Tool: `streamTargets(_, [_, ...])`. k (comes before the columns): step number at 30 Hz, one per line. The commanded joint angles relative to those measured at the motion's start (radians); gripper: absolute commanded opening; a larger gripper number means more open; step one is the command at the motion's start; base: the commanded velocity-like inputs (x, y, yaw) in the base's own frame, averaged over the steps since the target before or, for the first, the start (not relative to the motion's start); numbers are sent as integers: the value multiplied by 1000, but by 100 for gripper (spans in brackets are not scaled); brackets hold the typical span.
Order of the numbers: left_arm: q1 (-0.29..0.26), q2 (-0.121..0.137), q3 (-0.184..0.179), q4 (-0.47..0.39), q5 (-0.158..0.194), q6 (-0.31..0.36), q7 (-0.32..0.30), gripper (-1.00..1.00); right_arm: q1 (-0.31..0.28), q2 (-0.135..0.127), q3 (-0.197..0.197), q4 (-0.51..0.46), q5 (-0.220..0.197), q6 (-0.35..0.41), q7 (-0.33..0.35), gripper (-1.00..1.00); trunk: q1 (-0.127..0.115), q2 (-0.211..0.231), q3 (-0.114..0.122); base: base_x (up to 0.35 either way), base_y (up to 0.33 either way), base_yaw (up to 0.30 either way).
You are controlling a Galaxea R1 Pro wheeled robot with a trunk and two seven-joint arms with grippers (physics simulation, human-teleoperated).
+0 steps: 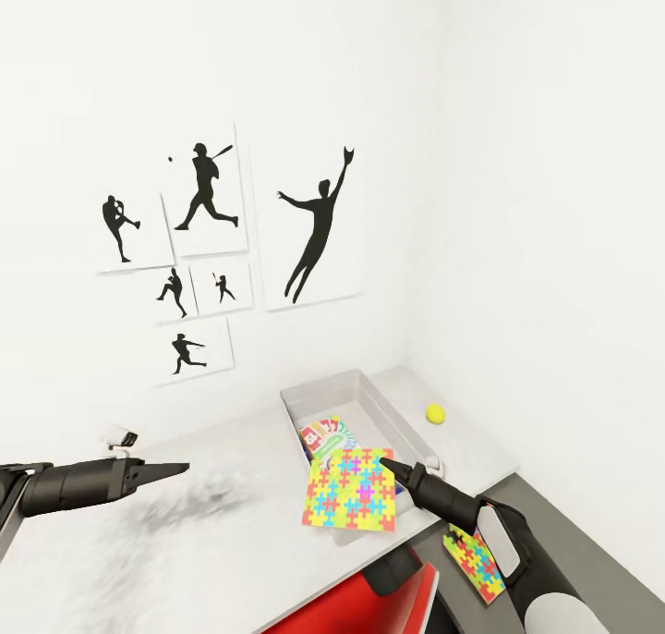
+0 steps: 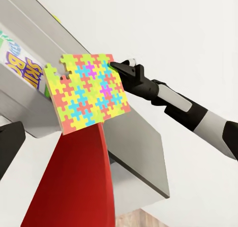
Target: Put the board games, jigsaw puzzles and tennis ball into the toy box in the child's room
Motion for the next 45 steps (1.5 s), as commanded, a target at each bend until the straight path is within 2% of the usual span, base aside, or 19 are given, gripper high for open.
streamTargets(1, [0,0,0,0,-1,11,-4,100,0,0,-2,0,-3,6,2,-100,0,-1,0,0,0,0])
streamTargets(32, [0,-3,-2,0,-5,11,-4,100,-13,5,-13,-4,-4,4,-4,-100,0,-1,0,0,0,0])
streamTargets(45, [0,-3,-2,0,-5,10,-4,100,-164,4,-55,-3,-3,87,-37,-100,0,-1,0,0,0,0])
